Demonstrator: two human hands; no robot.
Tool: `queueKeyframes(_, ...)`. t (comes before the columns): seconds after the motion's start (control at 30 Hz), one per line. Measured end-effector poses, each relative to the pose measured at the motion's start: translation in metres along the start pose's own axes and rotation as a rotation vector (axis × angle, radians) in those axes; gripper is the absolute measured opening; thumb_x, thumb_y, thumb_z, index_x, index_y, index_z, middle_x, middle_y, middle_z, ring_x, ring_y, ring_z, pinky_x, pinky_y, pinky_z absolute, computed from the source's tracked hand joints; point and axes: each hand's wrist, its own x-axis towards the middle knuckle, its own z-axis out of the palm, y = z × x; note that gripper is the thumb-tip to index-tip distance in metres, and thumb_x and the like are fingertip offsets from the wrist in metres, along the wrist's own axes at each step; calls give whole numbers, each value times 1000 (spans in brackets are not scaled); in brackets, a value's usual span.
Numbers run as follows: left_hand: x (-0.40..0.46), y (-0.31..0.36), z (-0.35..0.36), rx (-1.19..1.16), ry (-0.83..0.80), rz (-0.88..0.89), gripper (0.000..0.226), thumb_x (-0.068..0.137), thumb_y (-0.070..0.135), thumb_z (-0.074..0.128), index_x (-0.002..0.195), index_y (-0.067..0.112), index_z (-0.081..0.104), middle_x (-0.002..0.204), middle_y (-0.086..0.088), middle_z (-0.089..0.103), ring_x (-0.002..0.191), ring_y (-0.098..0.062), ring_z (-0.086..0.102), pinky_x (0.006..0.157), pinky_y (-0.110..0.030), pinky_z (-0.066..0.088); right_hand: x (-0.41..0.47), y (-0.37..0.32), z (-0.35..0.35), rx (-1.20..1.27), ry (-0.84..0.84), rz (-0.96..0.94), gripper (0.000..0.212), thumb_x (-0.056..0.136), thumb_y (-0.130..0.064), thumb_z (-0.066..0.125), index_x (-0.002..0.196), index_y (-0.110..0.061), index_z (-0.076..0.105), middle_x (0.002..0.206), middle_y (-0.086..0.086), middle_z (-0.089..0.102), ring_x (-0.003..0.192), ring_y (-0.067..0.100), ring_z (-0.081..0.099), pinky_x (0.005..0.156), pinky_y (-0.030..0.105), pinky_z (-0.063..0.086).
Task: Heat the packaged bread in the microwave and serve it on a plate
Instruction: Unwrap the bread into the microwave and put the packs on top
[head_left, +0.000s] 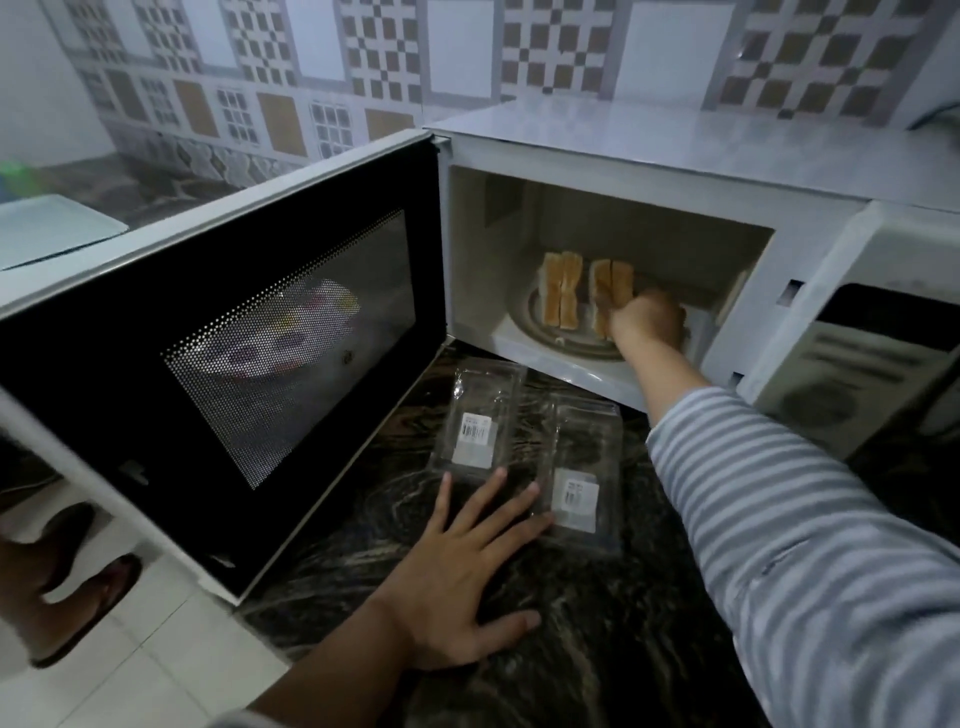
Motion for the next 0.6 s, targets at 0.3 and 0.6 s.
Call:
queueKeyframes(0.3, -3, -2, 6, 54, 22, 38, 69, 92, 65, 24, 151, 39, -3, 159, 17, -10, 143, -9, -26, 116, -53, -13, -117, 46, -17, 15, -7, -150, 38, 97, -26, 50, 132, -10, 49, 130, 13, 57, 118, 33, 54, 91, 35, 45)
queueKeyframes(0.6, 0, 7, 4, -108, 102, -22, 49, 100, 49, 27, 145, 33, 37, 157, 10, 23, 144, -11, 22, 117, -41, 20, -218, 98, -25, 127, -32, 7, 36, 91, -20, 59, 126, -14, 53, 124, 8, 60, 113, 26, 57, 92, 31, 44)
